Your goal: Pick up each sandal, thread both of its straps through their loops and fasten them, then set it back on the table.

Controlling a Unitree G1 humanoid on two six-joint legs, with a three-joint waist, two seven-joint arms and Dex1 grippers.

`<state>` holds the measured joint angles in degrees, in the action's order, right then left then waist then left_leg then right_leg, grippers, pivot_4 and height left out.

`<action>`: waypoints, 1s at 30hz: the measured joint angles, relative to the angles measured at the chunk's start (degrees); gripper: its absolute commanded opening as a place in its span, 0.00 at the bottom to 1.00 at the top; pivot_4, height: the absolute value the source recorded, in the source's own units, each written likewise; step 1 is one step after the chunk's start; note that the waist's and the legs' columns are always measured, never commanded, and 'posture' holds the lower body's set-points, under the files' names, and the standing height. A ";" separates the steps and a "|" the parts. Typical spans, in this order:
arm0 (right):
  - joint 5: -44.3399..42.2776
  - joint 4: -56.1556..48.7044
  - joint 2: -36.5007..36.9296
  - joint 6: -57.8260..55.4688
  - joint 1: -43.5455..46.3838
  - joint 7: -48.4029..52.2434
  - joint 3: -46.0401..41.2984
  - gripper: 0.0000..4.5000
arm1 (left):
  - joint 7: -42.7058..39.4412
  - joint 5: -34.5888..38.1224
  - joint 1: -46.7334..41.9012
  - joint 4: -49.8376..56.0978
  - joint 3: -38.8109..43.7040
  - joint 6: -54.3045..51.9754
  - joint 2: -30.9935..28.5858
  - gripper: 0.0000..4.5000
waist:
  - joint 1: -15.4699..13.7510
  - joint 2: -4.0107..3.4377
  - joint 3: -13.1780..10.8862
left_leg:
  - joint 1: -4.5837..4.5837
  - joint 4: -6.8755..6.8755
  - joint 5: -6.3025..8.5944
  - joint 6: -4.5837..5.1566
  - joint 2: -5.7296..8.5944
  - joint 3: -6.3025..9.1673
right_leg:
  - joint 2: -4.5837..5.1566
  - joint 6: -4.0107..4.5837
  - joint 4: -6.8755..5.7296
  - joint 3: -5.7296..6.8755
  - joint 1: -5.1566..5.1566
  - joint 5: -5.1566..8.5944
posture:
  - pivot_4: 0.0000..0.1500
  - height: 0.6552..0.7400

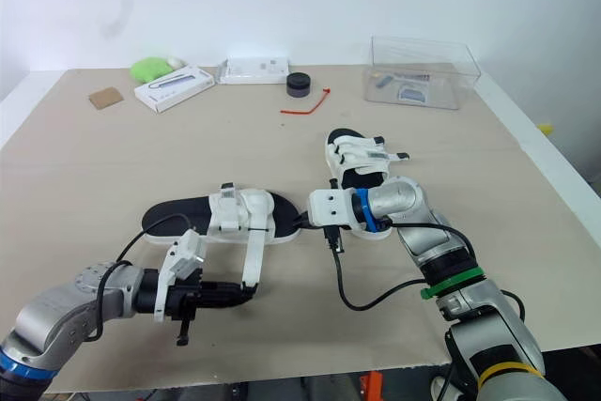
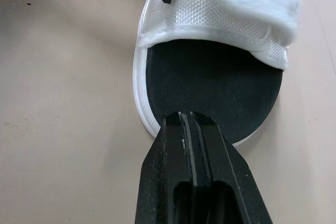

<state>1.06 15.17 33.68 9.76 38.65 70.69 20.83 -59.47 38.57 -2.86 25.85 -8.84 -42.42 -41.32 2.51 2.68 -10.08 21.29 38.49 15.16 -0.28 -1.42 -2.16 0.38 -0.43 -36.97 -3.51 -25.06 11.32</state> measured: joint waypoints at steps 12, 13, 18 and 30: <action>-0.02 -0.18 0.07 -0.10 -0.05 0.04 0.02 0.00 | -2.56 -3.88 2.58 1.29 -1.33 5.20 -4.21 0.45 | -0.02 0.00 0.00 | 0.00 -0.03 0.02 0.01 -0.01 0.01 | 0.00 0.08 0.00 0.08 0.00 0.07 | 1.00 1.00; -0.02 -0.13 0.07 -0.09 -0.04 0.04 0.02 0.00 | -3.58 -6.19 2.61 1.42 -1.98 8.20 -5.33 0.57 | -0.03 -0.01 0.00 | -0.01 -0.03 0.02 0.01 0.00 0.00 | 0.00 0.09 -0.01 0.07 0.00 0.07 | 1.00 1.00; -0.06 0.76 0.05 0.52 0.21 0.35 0.05 0.00 | -10.39 -18.49 3.16 2.13 -2.87 30.05 -10.88 0.95 | -0.04 -0.02 0.00 | -0.02 -0.04 0.02 0.01 -0.01 -0.05 | 0.05 0.12 0.00 0.00 0.00 0.08 | 1.00 1.00; -0.03 3.61 -1.15 1.78 2.07 1.41 0.56 0.00 | -7.87 -38.97 -14.14 -20.32 -0.96 88.15 -2.36 0.95 | -0.12 0.01 0.08 | -0.11 -0.05 -0.03 0.18 -0.03 -0.54 | 0.07 -0.03 0.03 -0.19 0.02 -0.17 | 1.00 1.00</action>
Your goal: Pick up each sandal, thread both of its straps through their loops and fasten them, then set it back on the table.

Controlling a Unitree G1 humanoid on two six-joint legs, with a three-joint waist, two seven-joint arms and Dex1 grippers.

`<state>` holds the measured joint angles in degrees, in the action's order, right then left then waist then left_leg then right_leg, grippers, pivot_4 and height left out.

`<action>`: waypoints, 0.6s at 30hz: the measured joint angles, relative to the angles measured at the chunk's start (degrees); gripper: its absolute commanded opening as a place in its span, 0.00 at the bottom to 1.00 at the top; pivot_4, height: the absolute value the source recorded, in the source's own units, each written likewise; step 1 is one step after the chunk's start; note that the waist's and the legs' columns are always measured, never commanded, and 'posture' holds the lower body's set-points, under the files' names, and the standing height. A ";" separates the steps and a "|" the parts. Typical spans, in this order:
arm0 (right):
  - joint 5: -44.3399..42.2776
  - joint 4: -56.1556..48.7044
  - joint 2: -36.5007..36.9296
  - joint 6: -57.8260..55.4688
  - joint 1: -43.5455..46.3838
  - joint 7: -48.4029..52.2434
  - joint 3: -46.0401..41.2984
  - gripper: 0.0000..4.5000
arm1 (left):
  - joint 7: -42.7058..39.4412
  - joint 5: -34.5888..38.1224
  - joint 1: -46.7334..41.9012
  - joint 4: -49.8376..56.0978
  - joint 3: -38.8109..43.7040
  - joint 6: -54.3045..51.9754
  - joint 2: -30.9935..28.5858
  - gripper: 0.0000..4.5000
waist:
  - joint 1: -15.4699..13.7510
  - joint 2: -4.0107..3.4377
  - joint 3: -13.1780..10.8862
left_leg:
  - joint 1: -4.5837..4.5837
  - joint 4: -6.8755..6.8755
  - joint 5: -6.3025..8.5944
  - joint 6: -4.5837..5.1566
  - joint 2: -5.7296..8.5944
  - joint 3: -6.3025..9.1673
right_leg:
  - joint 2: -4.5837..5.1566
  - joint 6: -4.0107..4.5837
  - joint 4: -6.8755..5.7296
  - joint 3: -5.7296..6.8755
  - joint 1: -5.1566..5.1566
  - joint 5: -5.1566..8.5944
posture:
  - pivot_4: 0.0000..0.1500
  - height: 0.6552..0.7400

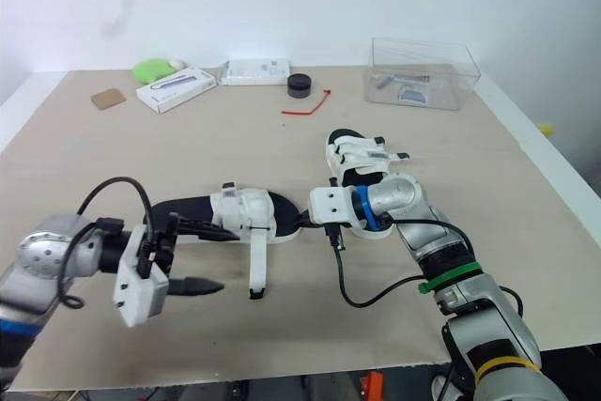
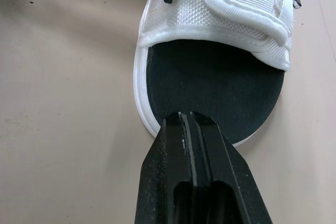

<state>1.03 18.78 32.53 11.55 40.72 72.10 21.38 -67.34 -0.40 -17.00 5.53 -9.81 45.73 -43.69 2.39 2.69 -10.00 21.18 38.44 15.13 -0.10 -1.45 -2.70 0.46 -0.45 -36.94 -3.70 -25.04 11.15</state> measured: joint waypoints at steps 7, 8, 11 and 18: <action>0.00 -0.32 0.61 -0.19 -0.03 0.13 0.00 0.00 | 4.49 -7.01 -5.10 -7.32 -4.99 5.71 3.36 0.95 | 0.01 0.01 0.01 | 0.01 0.06 0.05 0.11 -0.03 -0.21 | -0.04 -0.34 0.01 -0.20 -0.03 -0.19 | 1.00 1.00; -0.01 -0.42 0.67 -0.30 -0.10 0.08 -0.01 0.00 | 5.40 -7.97 -6.10 -8.13 -5.67 6.25 3.82 0.95 | 0.01 0.01 0.01 | 0.00 0.06 0.05 0.11 -0.01 -0.25 | -0.03 -0.37 0.01 -0.26 -0.03 -0.21 | 1.00 1.00; -0.01 -0.89 0.86 -0.42 -0.30 0.07 -0.04 0.00 | 7.11 -9.73 -7.43 -9.87 -6.73 7.31 4.20 0.95 | 0.02 0.01 0.01 | 0.01 0.05 0.06 0.13 -0.01 -0.27 | -0.03 -0.41 0.02 -0.30 -0.04 -0.20 | 1.00 1.00; -0.03 -2.88 1.67 -1.38 -1.58 -0.31 -0.64 0.00 | 8.68 -11.19 -9.89 -13.46 -12.80 8.17 6.51 0.58 | -0.22 0.02 0.01 | 0.05 0.06 0.12 0.23 0.07 -0.26 | 0.05 -0.47 0.06 -0.33 -0.04 -0.19 | 1.00 1.00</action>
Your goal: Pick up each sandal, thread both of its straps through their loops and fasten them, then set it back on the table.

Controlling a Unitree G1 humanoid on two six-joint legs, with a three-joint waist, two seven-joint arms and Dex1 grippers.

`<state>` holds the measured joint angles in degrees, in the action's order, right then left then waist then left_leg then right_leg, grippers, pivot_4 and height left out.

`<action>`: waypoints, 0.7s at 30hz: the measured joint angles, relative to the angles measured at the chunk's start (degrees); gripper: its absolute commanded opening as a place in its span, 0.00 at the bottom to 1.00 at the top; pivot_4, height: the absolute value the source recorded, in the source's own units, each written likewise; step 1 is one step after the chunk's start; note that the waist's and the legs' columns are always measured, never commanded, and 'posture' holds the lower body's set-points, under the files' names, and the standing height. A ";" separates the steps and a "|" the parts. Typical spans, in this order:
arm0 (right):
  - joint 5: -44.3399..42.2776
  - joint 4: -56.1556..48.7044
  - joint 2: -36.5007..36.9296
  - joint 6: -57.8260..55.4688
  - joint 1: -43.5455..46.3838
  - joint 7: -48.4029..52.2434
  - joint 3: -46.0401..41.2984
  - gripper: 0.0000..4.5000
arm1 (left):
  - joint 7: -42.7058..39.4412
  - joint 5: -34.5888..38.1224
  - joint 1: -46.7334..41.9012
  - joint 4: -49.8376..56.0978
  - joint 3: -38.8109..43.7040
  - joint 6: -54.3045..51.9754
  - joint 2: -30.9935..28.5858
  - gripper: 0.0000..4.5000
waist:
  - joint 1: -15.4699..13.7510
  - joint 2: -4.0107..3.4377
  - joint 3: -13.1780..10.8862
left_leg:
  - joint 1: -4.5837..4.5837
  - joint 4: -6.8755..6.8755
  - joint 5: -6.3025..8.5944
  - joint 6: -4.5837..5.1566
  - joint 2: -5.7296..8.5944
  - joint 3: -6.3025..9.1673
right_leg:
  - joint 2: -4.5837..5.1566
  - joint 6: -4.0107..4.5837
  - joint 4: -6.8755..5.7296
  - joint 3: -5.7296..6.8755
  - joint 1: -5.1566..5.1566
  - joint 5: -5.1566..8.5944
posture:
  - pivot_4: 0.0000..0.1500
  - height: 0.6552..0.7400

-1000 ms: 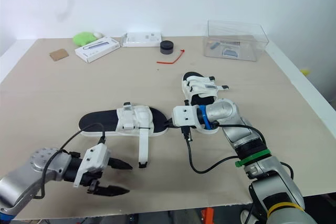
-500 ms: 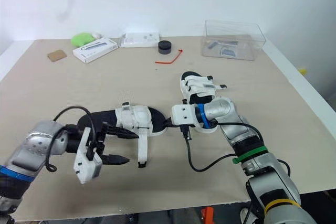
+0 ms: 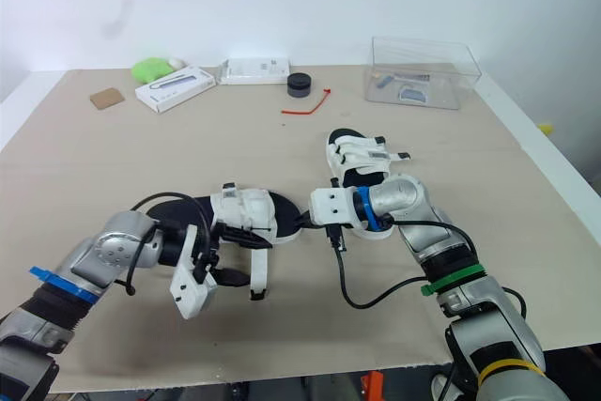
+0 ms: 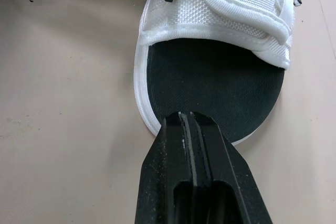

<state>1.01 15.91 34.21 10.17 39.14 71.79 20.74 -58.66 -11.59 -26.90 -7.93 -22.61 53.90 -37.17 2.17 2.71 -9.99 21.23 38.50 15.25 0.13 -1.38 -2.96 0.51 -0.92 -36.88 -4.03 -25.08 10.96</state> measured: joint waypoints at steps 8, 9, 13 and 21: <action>0.00 -0.33 0.06 -0.46 -0.19 -0.18 -0.11 0.00 | -1.83 7.77 0.51 4.81 -1.84 -8.11 -0.93 0.00 | -0.05 0.00 0.00 | 0.00 0.01 0.01 0.01 0.01 0.02 | 0.00 -0.03 0.00 0.00 0.00 0.00 | 1.00 1.00; 0.00 -0.37 0.11 -0.46 -0.22 -0.20 -0.11 0.00 | -2.69 10.58 0.76 6.37 -1.84 -11.38 -1.40 0.00 | -0.05 0.00 0.00 | 0.00 0.01 0.01 0.01 0.01 0.03 | 0.00 -0.05 0.00 0.01 0.00 0.01 | 1.00 1.00; 0.00 -0.43 0.15 -0.42 -0.26 -0.30 -0.11 0.00 | -6.69 23.48 1.51 12.91 -1.39 -29.78 -3.40 0.00 | -0.05 0.00 0.00 | 0.01 0.02 0.01 0.01 0.01 0.05 | -0.04 -0.07 0.00 0.03 0.00 0.03 | 1.00 1.00; 0.01 0.17 0.10 0.23 -0.02 -0.49 0.08 0.00 | -8.12 44.33 -3.85 14.97 4.43 -67.68 -2.34 0.00 | -0.06 0.00 0.00 | 0.01 0.08 0.01 0.01 0.01 0.09 | -0.14 -0.06 -0.02 0.09 0.01 0.03 | 1.00 1.00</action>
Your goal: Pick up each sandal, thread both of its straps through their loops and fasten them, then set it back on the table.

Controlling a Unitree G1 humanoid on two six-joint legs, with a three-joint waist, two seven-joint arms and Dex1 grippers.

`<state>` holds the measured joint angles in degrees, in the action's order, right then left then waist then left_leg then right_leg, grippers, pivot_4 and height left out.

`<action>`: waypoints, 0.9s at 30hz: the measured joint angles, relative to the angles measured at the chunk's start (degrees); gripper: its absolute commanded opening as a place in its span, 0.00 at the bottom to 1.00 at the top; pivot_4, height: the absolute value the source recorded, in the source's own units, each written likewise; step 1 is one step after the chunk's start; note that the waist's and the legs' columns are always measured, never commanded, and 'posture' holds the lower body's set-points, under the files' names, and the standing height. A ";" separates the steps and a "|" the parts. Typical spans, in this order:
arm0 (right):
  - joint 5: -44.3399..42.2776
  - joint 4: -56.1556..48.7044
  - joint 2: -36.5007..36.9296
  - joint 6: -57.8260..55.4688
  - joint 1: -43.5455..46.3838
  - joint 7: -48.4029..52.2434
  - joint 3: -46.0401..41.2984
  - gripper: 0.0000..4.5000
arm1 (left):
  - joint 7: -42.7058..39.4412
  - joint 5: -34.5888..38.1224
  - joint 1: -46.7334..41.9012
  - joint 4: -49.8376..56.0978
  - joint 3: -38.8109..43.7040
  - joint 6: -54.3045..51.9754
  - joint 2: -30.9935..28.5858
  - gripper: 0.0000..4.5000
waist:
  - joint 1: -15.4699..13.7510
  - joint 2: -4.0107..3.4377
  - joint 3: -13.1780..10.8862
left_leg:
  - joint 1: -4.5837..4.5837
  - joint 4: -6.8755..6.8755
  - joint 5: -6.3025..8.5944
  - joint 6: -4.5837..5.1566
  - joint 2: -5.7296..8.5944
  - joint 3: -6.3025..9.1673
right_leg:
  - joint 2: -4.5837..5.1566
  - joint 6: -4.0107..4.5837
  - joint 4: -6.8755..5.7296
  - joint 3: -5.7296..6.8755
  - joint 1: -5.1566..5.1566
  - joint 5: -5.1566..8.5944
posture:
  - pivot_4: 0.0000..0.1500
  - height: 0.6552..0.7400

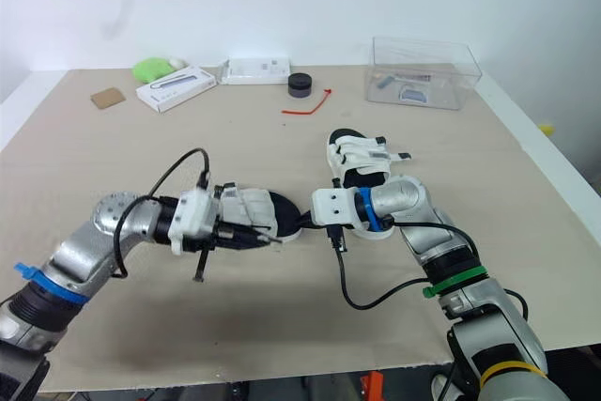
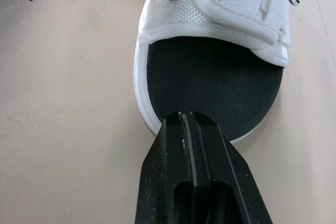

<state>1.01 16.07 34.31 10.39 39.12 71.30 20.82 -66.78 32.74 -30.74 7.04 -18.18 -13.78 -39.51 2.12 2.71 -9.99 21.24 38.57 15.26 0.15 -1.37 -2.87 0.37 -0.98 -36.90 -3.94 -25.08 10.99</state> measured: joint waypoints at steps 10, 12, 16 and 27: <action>0.00 0.00 -0.13 0.29 0.11 -0.24 0.20 0.00 | 2.53 3.78 -8.87 -15.45 7.31 -16.63 7.89 0.00 | 0.25 0.00 0.00 | 0.02 0.00 -0.01 -0.02 0.14 0.04 | -0.06 0.04 -0.02 -0.01 -0.02 -0.01 | 1.00 1.00; 0.00 -0.14 -0.08 0.28 -0.02 -0.32 0.18 0.00 | 2.43 3.25 -8.95 -16.66 7.78 -16.68 8.49 0.00 | 0.28 0.00 0.00 | 0.02 0.00 -0.01 -0.02 0.15 0.03 | -0.04 0.04 -0.02 -0.03 -0.02 -0.01 | 1.00 1.00; 0.00 -0.35 0.11 0.18 -0.17 -0.51 0.16 0.00 | 2.27 1.08 -8.97 -19.46 7.97 -16.31 9.67 0.00 | 0.26 0.00 0.00 | 0.02 0.01 -0.01 -0.02 0.18 0.03 | 0.00 0.03 -0.02 -0.03 -0.01 -0.02 | 1.00 1.00; 0.00 -0.72 0.50 -0.25 -0.31 -0.57 0.13 0.00 | 4.24 -2.84 -8.92 -22.94 10.09 -14.05 12.30 0.00 | 0.26 0.01 0.00 | 0.02 0.02 -0.02 -0.04 0.20 0.03 | 0.04 -0.02 -0.02 -0.05 0.00 -0.05 | 1.00 1.00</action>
<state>1.01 15.36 34.81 10.14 38.81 70.74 20.95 -62.54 29.90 -39.66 -15.90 -8.08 -27.83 -27.21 2.37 2.72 -9.98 21.26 38.60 15.24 0.11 -1.17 -2.84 0.41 -1.00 -36.92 -3.99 -25.08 10.93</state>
